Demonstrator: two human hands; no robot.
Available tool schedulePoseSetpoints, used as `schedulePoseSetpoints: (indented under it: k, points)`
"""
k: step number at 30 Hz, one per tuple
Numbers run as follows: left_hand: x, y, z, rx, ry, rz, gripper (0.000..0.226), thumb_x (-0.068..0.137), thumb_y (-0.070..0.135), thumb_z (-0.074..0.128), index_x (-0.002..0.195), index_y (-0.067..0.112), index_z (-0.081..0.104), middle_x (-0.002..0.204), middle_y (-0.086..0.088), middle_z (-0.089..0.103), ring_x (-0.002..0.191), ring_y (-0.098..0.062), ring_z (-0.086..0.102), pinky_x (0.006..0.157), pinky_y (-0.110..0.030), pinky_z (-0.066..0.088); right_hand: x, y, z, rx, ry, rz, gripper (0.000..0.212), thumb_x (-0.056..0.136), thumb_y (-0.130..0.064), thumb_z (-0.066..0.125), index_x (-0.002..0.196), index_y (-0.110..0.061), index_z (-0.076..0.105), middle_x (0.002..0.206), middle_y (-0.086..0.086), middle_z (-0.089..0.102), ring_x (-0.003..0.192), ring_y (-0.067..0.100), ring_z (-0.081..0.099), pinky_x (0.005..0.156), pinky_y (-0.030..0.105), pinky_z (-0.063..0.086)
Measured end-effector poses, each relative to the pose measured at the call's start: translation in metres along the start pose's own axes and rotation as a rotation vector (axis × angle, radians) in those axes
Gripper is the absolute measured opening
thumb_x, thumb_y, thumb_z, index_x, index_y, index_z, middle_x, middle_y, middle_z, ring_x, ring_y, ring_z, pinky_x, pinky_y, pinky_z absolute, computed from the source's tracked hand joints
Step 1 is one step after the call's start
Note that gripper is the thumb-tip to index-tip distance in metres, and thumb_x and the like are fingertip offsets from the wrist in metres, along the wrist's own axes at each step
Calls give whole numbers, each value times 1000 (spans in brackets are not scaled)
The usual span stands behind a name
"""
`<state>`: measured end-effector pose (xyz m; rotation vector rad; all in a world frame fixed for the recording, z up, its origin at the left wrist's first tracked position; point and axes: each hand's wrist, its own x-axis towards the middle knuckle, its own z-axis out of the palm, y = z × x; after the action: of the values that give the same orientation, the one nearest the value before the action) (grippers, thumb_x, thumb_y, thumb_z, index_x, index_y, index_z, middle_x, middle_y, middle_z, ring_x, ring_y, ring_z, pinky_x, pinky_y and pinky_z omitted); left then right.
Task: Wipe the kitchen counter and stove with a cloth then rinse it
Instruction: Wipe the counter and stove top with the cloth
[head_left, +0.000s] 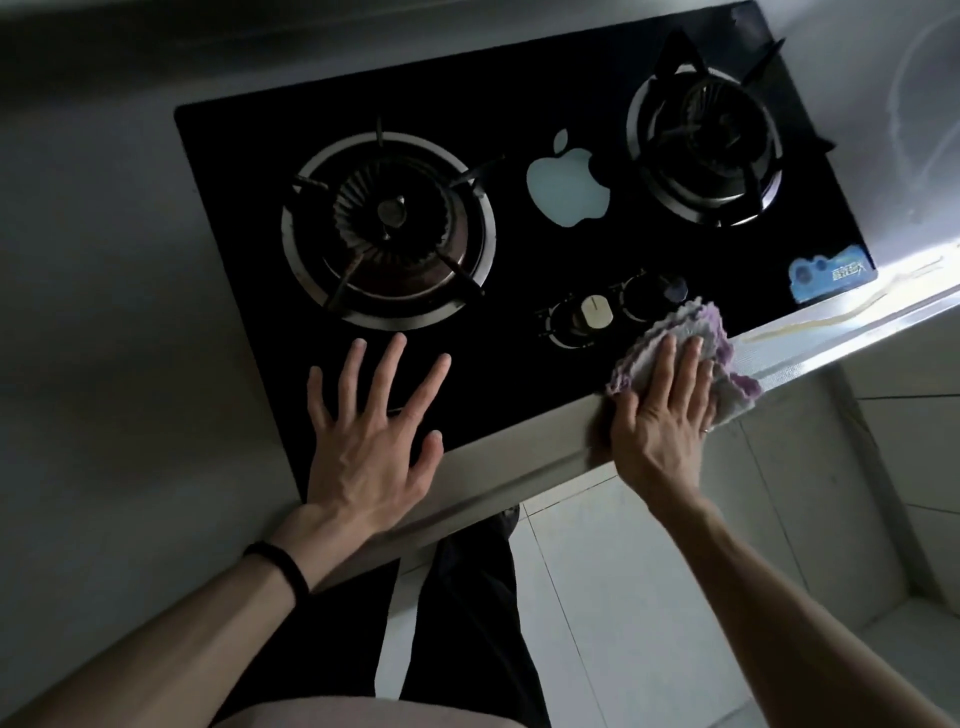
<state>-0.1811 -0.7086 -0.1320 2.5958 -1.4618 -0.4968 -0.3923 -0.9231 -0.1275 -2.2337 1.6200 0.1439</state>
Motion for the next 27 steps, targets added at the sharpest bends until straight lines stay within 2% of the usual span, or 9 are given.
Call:
schedulePoseSetpoints:
  k: [3, 7, 9, 12, 15, 17, 21, 24, 27]
  points:
    - [-1, 2, -1, 37, 8, -14, 78, 92, 52, 46, 165, 45, 18, 175, -5, 11, 159, -42, 10, 119, -78, 14, -18, -22, 5, 37, 18, -3, 72, 105, -38, 28, 167, -16, -1, 174, 12, -11, 160, 34, -12, 129, 56, -2]
    - [-2, 3, -1, 74, -8, -44, 78, 90, 54, 39, 165, 47, 17, 176, -4, 10, 159, -41, 10, 118, -77, 15, -77, -57, 39, -39, -69, -360, 65, 111, -47, 21, 167, -23, -3, 174, 6, -10, 159, 29, -19, 128, 55, -6]
    - [-2, 3, -2, 85, -9, -58, 77, 90, 54, 39, 164, 48, 18, 175, -3, 11, 159, -41, 10, 118, -76, 15, -89, -65, 51, -43, -87, -535, 65, 112, -47, 28, 167, -26, 1, 175, 1, -3, 161, 25, -14, 129, 53, 1]
    - [-2, 4, -2, 89, -24, -72, 78, 89, 54, 40, 164, 49, 17, 175, -3, 10, 159, -41, 10, 118, -76, 15, -67, -50, 40, -44, -104, -647, 62, 111, -50, 26, 167, -30, 8, 175, -1, 2, 162, 25, -5, 130, 49, 5]
    - [-3, 6, -4, 77, -45, -86, 78, 89, 54, 40, 164, 49, 17, 175, -2, 9, 159, -40, 8, 119, -77, 14, -28, -4, 17, -49, -71, -576, 62, 110, -49, 25, 167, -28, 12, 174, 1, 5, 161, 25, -2, 129, 51, 3]
    - [-3, 10, -7, 62, -50, -104, 77, 89, 54, 39, 163, 48, 20, 175, -2, 10, 158, -40, 8, 119, -77, 13, 4, 34, -4, -69, -46, -489, 64, 110, -46, 27, 167, -23, 12, 175, 6, 6, 161, 27, -3, 128, 56, 8]
    - [3, 43, -11, 32, 51, -191, 75, 88, 50, 43, 162, 38, 32, 171, -9, 19, 152, -43, 21, 115, -80, 16, 51, 89, -42, -67, -20, -268, 67, 107, -48, 20, 167, -23, 5, 175, 9, -2, 161, 27, -6, 129, 59, 6]
    - [27, 90, -8, -67, 127, -216, 73, 91, 48, 43, 162, 35, 32, 168, -9, 22, 149, -42, 27, 114, -79, 20, 49, 76, -39, -38, -17, -164, 68, 105, -45, 16, 167, -21, 0, 174, 9, -10, 161, 29, -11, 129, 57, 3]
    - [60, 134, -5, -135, 137, -224, 72, 93, 48, 41, 163, 36, 28, 169, -7, 19, 151, -40, 24, 116, -77, 18, 11, 43, -17, -17, -72, -298, 65, 109, -40, 21, 167, -19, 0, 173, 11, -13, 159, 32, -17, 129, 60, -1]
